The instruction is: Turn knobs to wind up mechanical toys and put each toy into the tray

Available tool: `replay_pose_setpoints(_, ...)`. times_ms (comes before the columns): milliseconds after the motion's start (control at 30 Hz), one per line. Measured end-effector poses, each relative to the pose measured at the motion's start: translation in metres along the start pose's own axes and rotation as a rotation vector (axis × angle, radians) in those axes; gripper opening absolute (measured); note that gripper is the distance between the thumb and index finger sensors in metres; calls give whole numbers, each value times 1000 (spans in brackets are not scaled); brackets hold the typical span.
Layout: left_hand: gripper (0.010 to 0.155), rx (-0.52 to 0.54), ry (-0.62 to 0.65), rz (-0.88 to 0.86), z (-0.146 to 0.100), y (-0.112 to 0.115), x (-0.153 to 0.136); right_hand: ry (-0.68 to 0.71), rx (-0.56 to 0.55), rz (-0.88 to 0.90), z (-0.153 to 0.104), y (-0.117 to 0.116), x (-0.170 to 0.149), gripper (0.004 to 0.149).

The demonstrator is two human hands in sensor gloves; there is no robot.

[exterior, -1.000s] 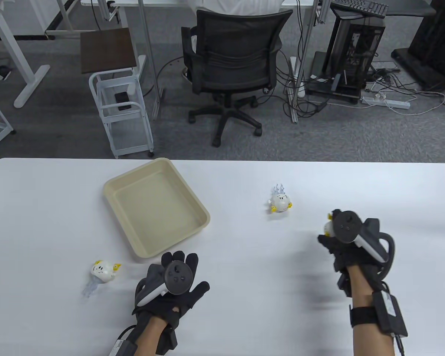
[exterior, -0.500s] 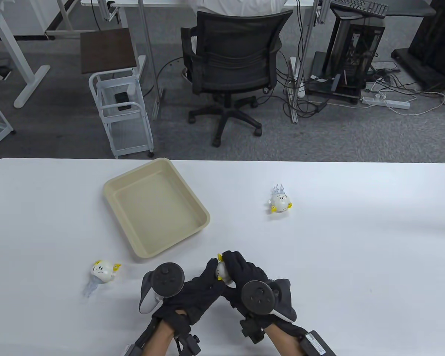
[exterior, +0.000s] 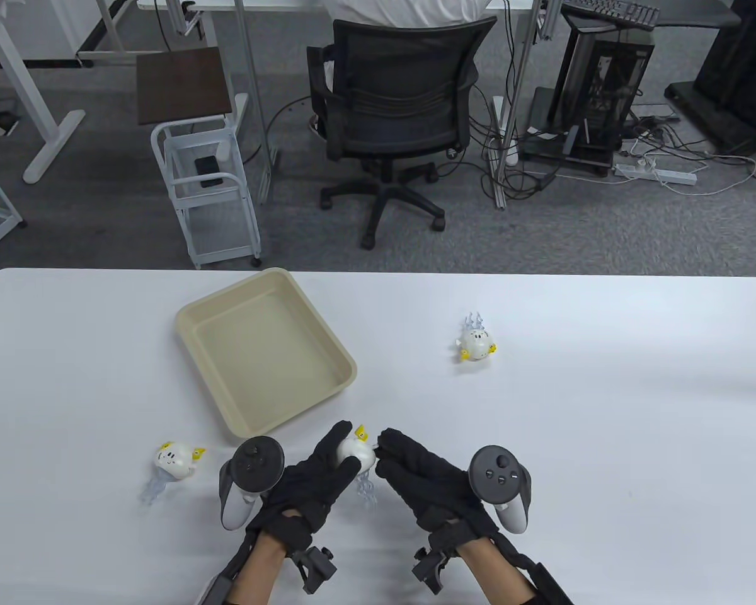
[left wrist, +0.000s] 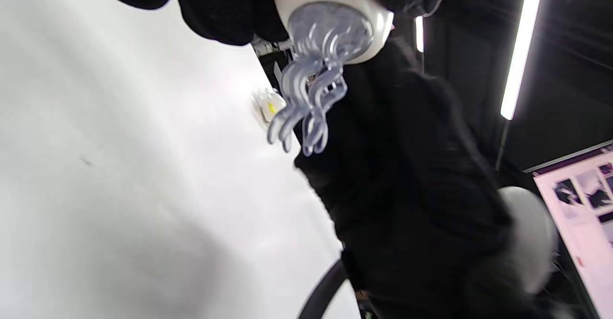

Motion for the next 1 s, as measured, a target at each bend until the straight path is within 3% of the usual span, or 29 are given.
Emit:
replay_pose_setpoints(233, 81, -84, 15, 142, 0, 12, 8, 45, 30, -101, 2, 5, -4, 40)
replay_pose_setpoints(300, 81, -64, 28, 173, 0, 13, 11, 37, 35, -104, 2, 5, -6, 41)
replay_pose_setpoints(500, 79, -20, 93, 301, -2, 19, 23, -223, 38, 129, 1, -2, -33, 40)
replay_pose_setpoints(600, 79, -27, 82, 302, -1, 20, 20, -281, 54, 144, 1, -4, -38, 39)
replay_pose_setpoints(733, 79, -19, 23, 281, 2, 16, 9, -139, 39, -35, 1, -2, -24, 47)
replay_pose_setpoints(833, 80, -28, -8, 187, 3, 14, -1, -52, 99, -93, 1, -7, -17, 46)
replay_pose_setpoints(1000, 81, -81, -61, 41, 4, 11, -13, 85, 95, -266, -1, -6, -2, 44)
Point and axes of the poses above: the tracker on the back of each hand, its own x axis roughly to the thumb side, its own z axis roughly from the wrist to the fingertips, y = z × x, the point moved 5 cm from there along z, roughly from the wrist to the fingertips, and after that the axes turned 2 degrees about -y, right-handed, at the moved point
